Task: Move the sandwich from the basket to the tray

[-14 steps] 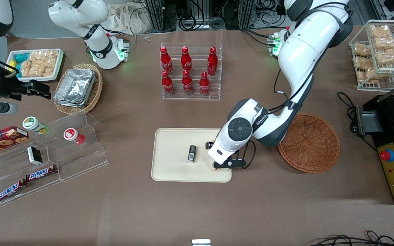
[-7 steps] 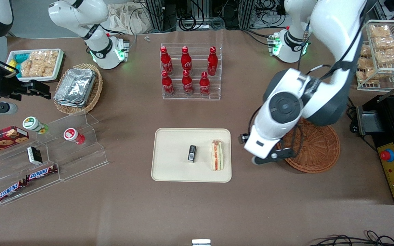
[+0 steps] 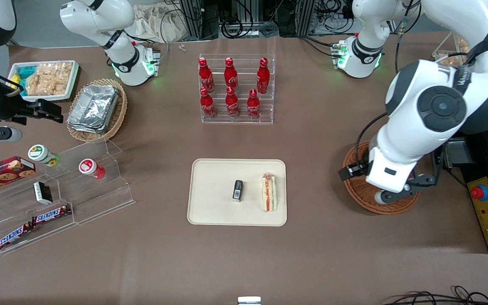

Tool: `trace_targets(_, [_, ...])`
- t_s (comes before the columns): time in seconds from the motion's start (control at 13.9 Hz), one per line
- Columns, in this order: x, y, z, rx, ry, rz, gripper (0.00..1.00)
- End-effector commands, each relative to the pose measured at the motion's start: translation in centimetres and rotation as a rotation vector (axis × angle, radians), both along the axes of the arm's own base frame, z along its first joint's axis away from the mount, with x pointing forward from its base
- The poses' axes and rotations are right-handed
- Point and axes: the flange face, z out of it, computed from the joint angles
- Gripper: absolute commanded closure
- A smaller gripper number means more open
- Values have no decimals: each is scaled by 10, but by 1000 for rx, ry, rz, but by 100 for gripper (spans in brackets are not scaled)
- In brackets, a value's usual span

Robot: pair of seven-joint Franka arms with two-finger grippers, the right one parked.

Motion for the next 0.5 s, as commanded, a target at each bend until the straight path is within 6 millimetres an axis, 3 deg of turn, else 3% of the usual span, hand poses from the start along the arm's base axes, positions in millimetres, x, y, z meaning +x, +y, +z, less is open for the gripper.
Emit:
trace_targets(0.0, [-29,41,2,14,27,-67,0])
trace_targets(0.14, [-45,62,6,-19,22,-144,0])
trace_targets(0.43, [-88,91,-18,-7,-23,-242,0])
